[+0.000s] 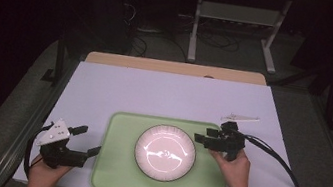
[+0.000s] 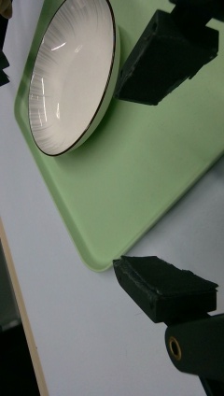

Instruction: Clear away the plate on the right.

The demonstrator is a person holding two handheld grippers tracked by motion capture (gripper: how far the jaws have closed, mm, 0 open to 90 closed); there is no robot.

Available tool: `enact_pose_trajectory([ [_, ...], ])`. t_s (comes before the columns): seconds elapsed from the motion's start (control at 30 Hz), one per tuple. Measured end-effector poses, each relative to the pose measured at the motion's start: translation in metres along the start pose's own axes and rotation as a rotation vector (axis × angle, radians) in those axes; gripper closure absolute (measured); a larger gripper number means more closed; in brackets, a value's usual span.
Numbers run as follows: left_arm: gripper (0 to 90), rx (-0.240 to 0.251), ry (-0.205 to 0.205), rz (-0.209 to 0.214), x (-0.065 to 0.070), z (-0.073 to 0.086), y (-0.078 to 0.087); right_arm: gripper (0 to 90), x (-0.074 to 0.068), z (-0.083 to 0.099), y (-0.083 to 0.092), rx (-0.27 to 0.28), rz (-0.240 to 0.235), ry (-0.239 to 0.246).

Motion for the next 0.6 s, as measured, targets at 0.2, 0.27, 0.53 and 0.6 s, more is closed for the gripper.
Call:
enact_pose_trajectory([
  [0.2,15.4,-0.001,0.001,0.003,0.001,0.000,-0.001,34.6,0.001,0.005,0.007,-0.011,0.050,0.059],
  [0.27,15.4,-0.002,0.001,0.004,0.001,0.000,-0.001,34.2,0.001,0.006,0.010,-0.005,0.055,0.075],
  [0.53,15.4,-0.005,-0.001,0.006,0.001,0.001,-0.002,29.2,0.002,0.010,0.030,0.028,0.121,0.152],
  [0.6,15.4,-0.005,-0.001,0.006,0.001,0.001,-0.002,29.2,0.002,0.010,0.032,0.029,0.126,0.160],
])
Point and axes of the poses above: each handheld gripper's, and its own axes: y roughly backward along the jaws, z roughly out of its underside, x roughly to its right, the point moved 6 cm from there along -y, roughly forward along the jaws, and after that the axes turned 13 degrees about -z, right-handed, at the moved point
